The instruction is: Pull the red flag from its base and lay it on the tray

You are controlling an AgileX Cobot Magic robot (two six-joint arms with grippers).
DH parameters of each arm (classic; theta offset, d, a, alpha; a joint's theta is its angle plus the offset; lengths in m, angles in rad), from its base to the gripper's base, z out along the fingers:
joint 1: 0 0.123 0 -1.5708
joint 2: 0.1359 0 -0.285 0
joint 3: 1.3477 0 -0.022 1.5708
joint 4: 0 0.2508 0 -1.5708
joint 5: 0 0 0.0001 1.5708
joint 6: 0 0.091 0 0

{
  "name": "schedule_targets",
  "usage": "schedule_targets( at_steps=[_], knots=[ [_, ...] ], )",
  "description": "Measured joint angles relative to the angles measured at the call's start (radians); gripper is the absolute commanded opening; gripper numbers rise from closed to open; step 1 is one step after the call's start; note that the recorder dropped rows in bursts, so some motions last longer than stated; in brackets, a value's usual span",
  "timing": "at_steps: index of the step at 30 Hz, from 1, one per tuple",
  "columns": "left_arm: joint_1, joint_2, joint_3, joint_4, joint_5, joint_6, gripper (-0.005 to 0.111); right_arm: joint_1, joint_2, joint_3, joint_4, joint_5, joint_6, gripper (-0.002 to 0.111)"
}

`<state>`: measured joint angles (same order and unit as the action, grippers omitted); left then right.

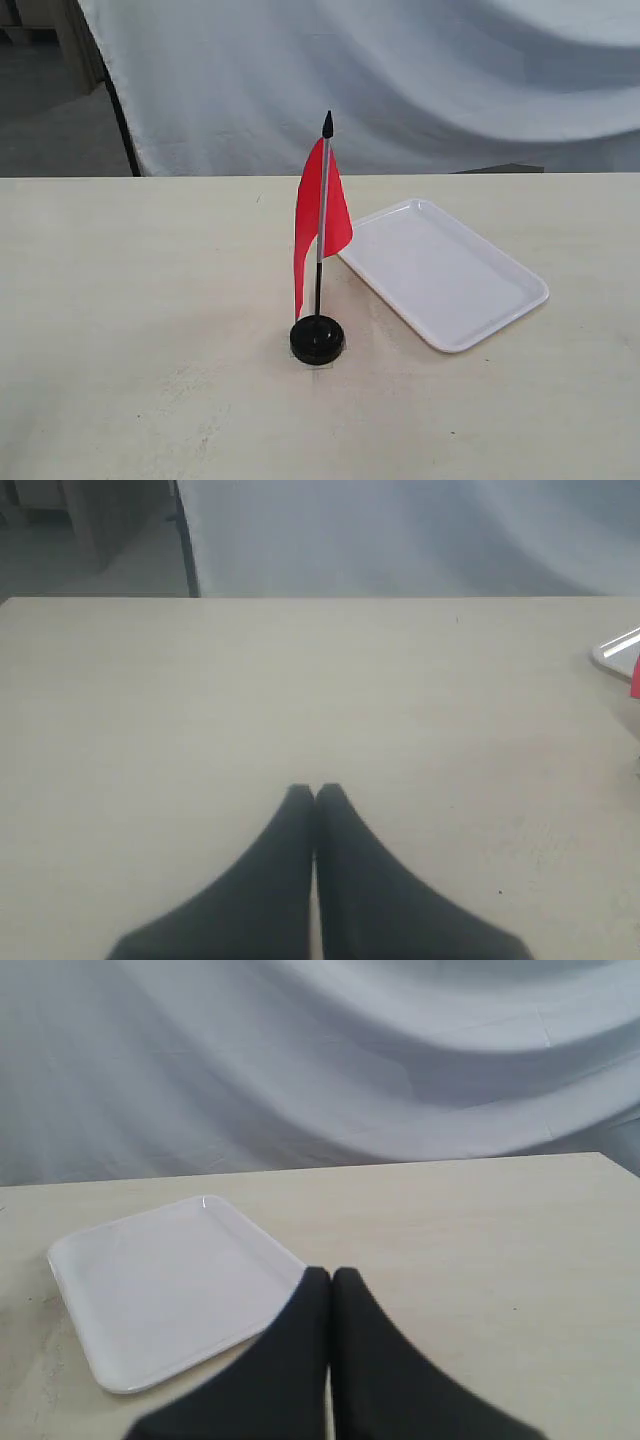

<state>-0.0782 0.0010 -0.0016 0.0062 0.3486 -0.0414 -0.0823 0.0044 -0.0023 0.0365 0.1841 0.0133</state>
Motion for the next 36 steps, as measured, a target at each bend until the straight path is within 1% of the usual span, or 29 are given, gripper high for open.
schedule_targets(
  at_steps=[11, 21, 25, 27, 29, 32, 36],
  knots=[
    [0.000, 0.000, 0.000, 0.000, 0.000, 0.000, 0.000, 0.000, 0.000, 0.000, 0.000, -0.020, 0.000, -0.001],
    [0.000, 0.000, 0.000, 0.000, 0.000, 0.000, 0.000, 0.000, 0.000, 0.000, 0.000, -0.318, 0.010, -0.001],
    [0.000, 0.000, 0.000, 0.000, 0.000, 0.000, 0.000, 0.000, 0.000, 0.000, 0.042, -0.427, 0.111, -0.001],
    [0.000, 0.000, 0.000, 0.000, 0.000, 0.000, 0.000, 0.000, 0.000, 0.000, 0.071, -0.501, 0.203, -0.001],
    [0.000, 0.000, 0.000, 0.000, 0.000, 0.000, 0.000, 0.000, 0.000, 0.000, 0.078, -0.532, 0.356, -0.001],
    [0.000, 0.000, 0.000, 0.000, 0.000, 0.000, 0.000, 0.000, 0.000, 0.000, 0.040, -0.547, 0.492, -0.001],
    [0.000, 0.000, 0.000, 0.000, 0.000, 0.000, 0.000, 0.000, 0.000, 0.000, -0.057, -0.653, 0.550, -0.001]
  ],
)
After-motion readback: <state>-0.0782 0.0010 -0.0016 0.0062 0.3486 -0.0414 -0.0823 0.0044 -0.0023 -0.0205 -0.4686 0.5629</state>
